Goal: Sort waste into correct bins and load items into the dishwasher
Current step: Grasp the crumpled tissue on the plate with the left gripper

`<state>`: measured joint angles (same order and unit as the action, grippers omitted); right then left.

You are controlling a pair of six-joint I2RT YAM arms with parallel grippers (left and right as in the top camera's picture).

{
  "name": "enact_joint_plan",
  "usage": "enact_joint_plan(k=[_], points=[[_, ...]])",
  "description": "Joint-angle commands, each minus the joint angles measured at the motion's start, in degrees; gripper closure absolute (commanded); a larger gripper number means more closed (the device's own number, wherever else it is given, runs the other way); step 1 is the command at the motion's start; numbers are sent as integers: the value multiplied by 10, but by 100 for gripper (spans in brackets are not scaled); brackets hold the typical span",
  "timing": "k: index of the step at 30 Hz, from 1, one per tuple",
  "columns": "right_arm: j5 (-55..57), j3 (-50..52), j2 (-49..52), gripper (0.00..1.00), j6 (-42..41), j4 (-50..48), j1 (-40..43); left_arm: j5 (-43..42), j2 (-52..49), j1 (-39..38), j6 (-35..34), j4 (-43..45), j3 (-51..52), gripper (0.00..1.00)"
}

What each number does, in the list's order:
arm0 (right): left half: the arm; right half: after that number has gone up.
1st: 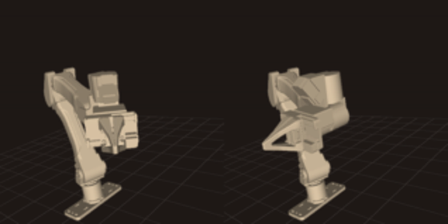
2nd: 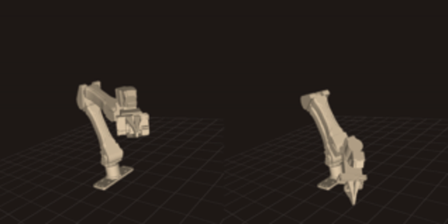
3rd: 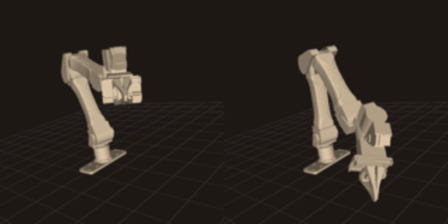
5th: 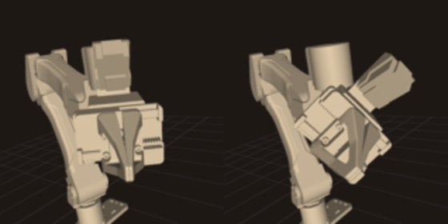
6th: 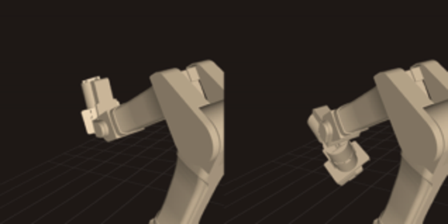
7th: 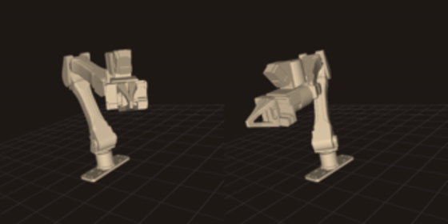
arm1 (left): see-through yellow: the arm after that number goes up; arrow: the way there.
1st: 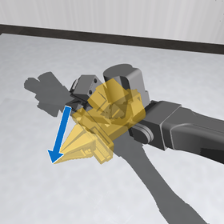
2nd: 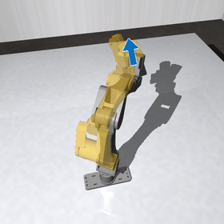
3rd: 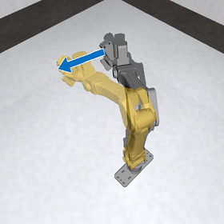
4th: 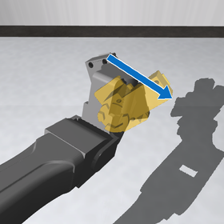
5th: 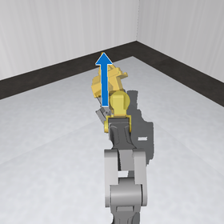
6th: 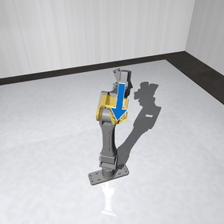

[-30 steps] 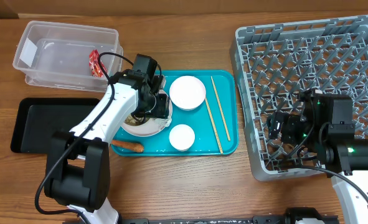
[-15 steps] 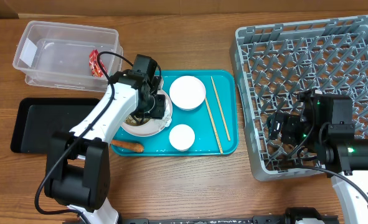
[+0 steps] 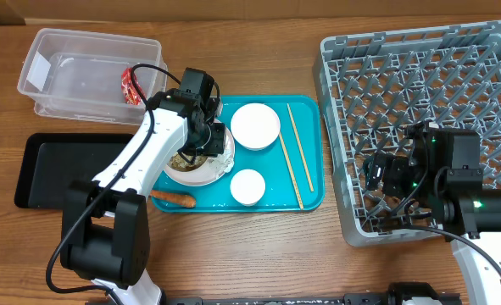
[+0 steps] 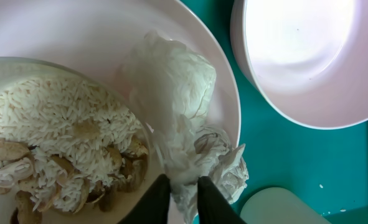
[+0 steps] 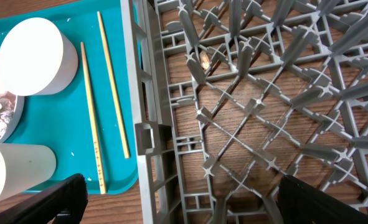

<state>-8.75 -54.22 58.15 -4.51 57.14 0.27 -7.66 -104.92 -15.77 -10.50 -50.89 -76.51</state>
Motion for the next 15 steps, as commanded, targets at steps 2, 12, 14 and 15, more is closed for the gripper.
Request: enact_joint_plan(k=[2,12,14,15], points=[[-3,-17,-2,0,-3,0,-3,6,-3,-4,1,-1,-12,96],[-3,-17,-2,0,-3,0,-3,7,6,-3,2,-48,-64,96],[-3,-17,-2,0,-3,0,-3,12,15,-2,2,-66,-97,96],[-3,-17,-2,0,-3,0,-3,19,19,-1,2,-75,-112,96]])
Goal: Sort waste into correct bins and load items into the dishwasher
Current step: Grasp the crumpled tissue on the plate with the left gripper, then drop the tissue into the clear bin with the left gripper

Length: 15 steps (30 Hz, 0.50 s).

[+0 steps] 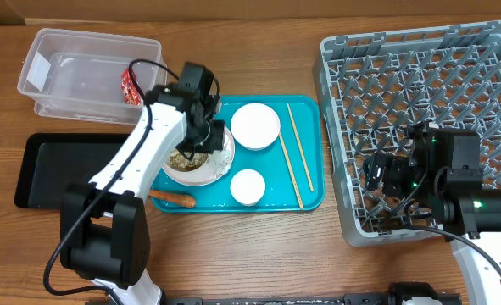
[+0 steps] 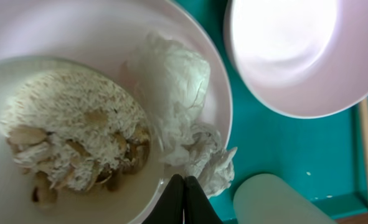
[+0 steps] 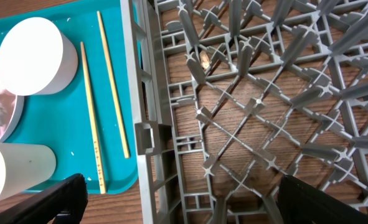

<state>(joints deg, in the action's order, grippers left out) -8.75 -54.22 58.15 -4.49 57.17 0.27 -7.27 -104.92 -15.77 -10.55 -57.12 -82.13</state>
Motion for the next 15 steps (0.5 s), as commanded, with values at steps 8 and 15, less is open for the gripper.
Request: enact_joint_plan(k=[8,15], points=[[-3,-17,-2,0,-3,0,-3,117,47,24,2,-25,-143,96],[-3,-17,-2,0,-3,0,-3,138,47,93,2,50,-163,96]])
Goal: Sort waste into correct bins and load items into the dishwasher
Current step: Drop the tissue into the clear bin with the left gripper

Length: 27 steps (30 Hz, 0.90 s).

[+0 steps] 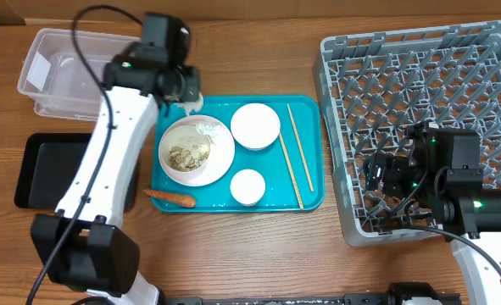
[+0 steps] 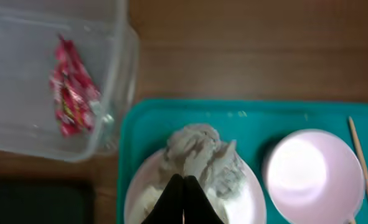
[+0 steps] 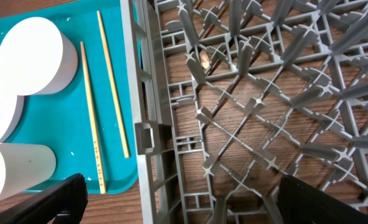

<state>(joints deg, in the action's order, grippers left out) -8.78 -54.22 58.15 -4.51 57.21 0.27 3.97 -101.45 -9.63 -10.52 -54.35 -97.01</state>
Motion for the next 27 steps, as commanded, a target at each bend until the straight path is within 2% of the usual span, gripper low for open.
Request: enact_joint_plan(k=[1,9,17,19,22,24,27], points=[[-3,-17,-2,0,-2,-1,-3,26,12,47,2,39,-14,96],[-3,-17,-2,0,-2,-3,-3,26,9,120,2,134,-14,96],[-3,-17,-2,0,-2,-3,-3,27,-40,155,2,200,-14,96],[-3,-17,-2,0,-2,-3,-3,26,-50,158,2,206,-14,90],[-3,-17,-2,0,-2,-3,-3,26,-54,159,2,206,-14,57],[-3,-17,-2,0,-2,-3,-3,25,-52,159,2,204,-14,51],[-3,-17,-2,0,-2,-3,-3,6,-41,155,2,185,-14,48]])
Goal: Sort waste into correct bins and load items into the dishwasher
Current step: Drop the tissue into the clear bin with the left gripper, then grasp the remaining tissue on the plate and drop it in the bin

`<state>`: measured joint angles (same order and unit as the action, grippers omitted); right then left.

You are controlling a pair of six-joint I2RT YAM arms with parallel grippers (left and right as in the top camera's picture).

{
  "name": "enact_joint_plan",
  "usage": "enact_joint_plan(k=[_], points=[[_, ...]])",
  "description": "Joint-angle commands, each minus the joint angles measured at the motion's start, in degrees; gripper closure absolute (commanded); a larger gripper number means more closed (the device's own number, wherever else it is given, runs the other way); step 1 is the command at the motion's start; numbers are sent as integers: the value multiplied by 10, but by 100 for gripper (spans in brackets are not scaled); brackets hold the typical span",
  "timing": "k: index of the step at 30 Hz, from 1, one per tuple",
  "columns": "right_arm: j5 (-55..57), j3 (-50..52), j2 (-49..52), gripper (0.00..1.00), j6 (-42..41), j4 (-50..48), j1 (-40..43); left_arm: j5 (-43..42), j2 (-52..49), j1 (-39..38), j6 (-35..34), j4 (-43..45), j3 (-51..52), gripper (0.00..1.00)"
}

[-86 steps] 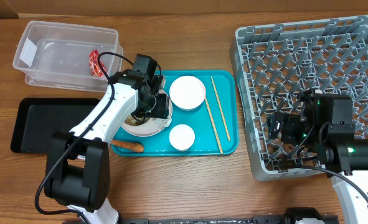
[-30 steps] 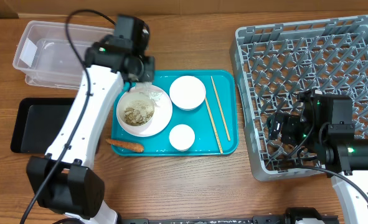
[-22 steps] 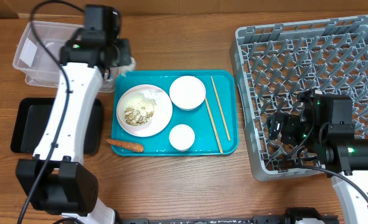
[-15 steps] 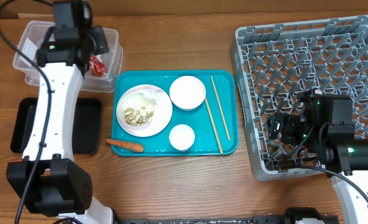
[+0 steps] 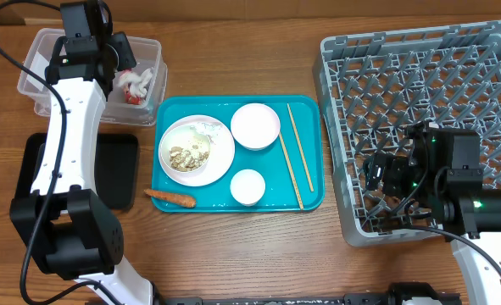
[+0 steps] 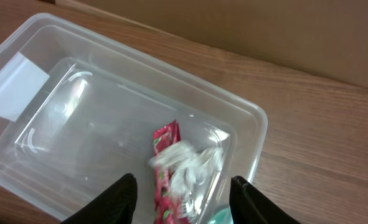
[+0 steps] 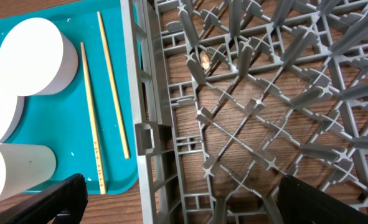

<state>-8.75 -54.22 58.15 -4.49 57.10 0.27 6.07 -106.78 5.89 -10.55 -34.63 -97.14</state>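
My left gripper (image 5: pixel 121 56) hangs open over the right end of the clear plastic bin (image 5: pixel 38 51), nothing between its fingers (image 6: pixel 120 200). Below it, inside the bin (image 6: pixel 59 81), a crumpled white tissue (image 6: pixel 188 163) lies against a red wrapper (image 6: pixel 164 140); overhead the tissue (image 5: pixel 146 79) shows beside the wrapper (image 5: pixel 131 93). On the teal tray (image 5: pixel 309 199) stand a plate with a bowl of rice (image 5: pixel 191 152), a white bowl (image 5: pixel 255 125), a white cup (image 5: pixel 247 186) and two chopsticks (image 5: pixel 294 157). My right gripper (image 7: pixel 187 208) is open over the grey dish rack (image 7: pixel 246 112).
A black tray (image 5: pixel 106 169) lies left of the teal tray, under the left arm. A carrot (image 5: pixel 172 197) lies on the table by the teal tray's front left corner. The dish rack (image 5: pixel 420 68) fills the right side.
My left gripper was shut on the tissue above the teal tray's back left corner. It is now open over the clear bin, and the tissue is in the bin by the red wrapper.
My left fingers stood round the tissue on the plate beside the rice, then shut on it. Then the tissue was held up near the bin's corner. Now it is let go inside the bin. The right arm has not moved.
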Motion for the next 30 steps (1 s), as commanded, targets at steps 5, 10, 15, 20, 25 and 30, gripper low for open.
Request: enact_joint_plan(k=[5,10,15,20,25,30], points=[[-3,-17,-2,0,-3,-2,-3,-130,26,-32,3,-110,-13,44],[-3,-17,-2,0,-3,-1,-3,-132,14,-80,3,-205,-7,34],[-3,-17,-2,0,-3,-1,-3,-131,-3,-119,7,-239,24,27],[-3,-17,-2,0,-3,1,-3,-131,-20,-131,-5,-232,70,27],[-3,-17,-2,0,-3,1,-3,-134,-28,-132,-22,-230,77,27],[-3,-17,-2,0,-3,1,-3,-135,-39,-139,-24,-226,80,27]])
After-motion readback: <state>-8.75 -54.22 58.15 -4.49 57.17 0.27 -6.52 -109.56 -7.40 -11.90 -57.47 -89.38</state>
